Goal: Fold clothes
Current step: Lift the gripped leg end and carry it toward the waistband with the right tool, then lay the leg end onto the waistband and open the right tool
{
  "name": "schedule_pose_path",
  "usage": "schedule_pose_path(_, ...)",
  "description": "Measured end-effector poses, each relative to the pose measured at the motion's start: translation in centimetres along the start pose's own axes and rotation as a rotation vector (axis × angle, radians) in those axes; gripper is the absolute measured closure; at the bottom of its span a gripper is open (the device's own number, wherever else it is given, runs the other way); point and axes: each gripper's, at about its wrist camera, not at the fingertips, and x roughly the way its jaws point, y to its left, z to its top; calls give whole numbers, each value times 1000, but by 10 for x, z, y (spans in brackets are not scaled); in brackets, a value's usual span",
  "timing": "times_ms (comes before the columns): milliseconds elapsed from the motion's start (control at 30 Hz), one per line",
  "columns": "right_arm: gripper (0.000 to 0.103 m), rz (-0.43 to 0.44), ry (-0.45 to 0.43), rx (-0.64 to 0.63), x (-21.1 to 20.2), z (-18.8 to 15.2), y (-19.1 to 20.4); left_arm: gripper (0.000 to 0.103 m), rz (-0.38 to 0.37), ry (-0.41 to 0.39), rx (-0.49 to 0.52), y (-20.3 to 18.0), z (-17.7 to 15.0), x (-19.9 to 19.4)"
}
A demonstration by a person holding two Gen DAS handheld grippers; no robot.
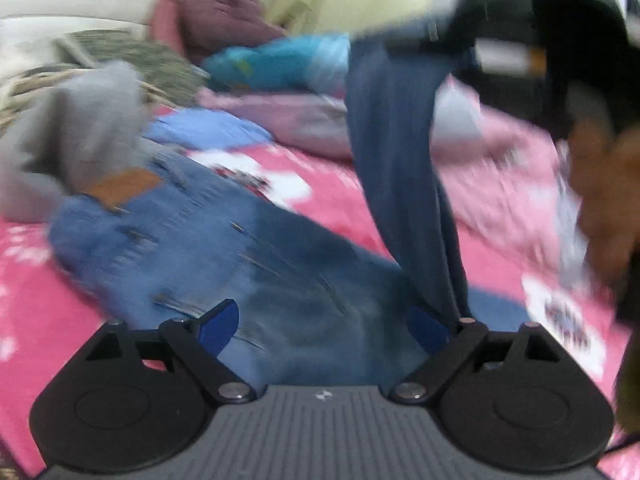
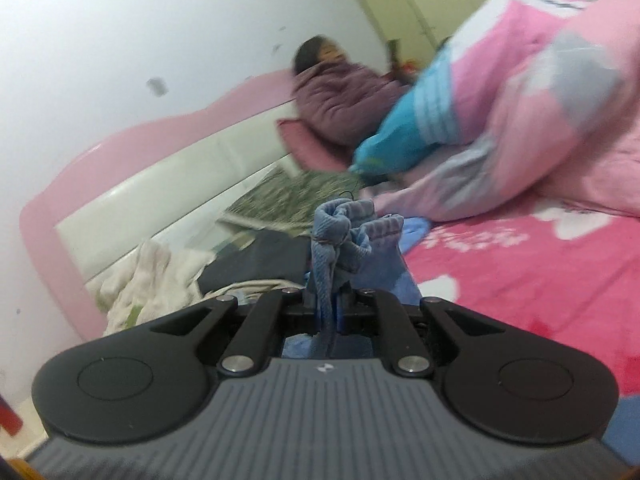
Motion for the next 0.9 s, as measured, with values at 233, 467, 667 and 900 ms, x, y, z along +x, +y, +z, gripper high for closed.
schedule_pose_path(233,98,43,114,-162,54,-33,49,11,139,-109,-196,56,13,-26)
schedule_pose_path(467,98,18,249,-345,106,-82,84,12,209,-142,-271,78,19,-34)
schedule_pose_path(667,92,35,332,-410,128,-95,92,11,228,-122,-303,88,16,-32)
schedule_pose_path(900,57,235,305,-59,125,-76,60,10,231,-115,-296,85,14,-27)
